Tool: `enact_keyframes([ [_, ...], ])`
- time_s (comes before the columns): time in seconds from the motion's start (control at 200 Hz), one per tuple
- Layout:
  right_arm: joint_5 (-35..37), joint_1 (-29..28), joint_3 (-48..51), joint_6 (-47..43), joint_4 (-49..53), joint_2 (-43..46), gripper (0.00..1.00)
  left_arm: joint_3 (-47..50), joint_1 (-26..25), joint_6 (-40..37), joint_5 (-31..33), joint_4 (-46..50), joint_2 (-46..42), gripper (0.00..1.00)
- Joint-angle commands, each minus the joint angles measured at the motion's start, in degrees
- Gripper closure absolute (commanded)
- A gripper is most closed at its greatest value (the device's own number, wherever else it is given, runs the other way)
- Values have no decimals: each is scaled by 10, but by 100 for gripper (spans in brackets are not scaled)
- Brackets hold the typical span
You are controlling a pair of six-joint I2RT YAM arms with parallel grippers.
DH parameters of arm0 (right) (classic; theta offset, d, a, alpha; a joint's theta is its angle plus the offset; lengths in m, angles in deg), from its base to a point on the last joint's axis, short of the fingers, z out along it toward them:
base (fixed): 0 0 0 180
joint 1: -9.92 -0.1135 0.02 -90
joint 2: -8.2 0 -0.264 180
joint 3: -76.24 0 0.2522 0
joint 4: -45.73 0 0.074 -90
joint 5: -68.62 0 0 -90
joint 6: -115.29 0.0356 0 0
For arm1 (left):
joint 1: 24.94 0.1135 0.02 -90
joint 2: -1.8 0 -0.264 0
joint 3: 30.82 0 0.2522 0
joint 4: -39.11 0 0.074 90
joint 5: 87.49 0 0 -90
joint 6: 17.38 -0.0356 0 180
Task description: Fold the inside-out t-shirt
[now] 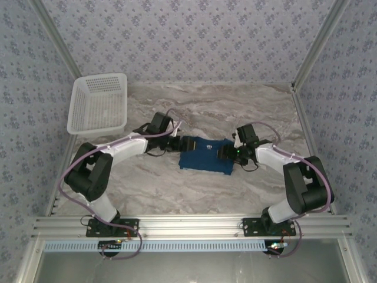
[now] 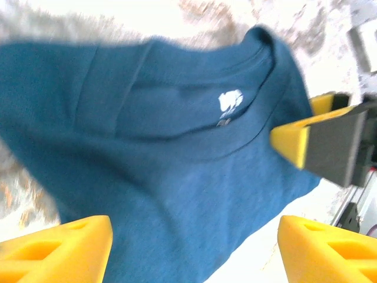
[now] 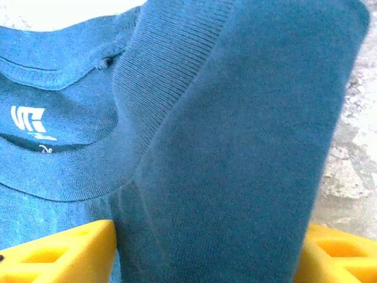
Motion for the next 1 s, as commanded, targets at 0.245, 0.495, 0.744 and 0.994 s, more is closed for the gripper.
enact_keyframes([
  [0.245,-11,-4,3,18,-19,-33,36,-165,-2,-16,-41,55,162,33],
  [0.495,-13,-11,1,28,-32,-56,37,-243,19,-1,24,90,253,33],
  [0.744,-9,-19,-20,31,-43,-93,45,-290,37,28,12,74,253,29],
  [0.994,-11,-21,-56,29,-57,-126,67,-209,63,42,44,57,131,25],
])
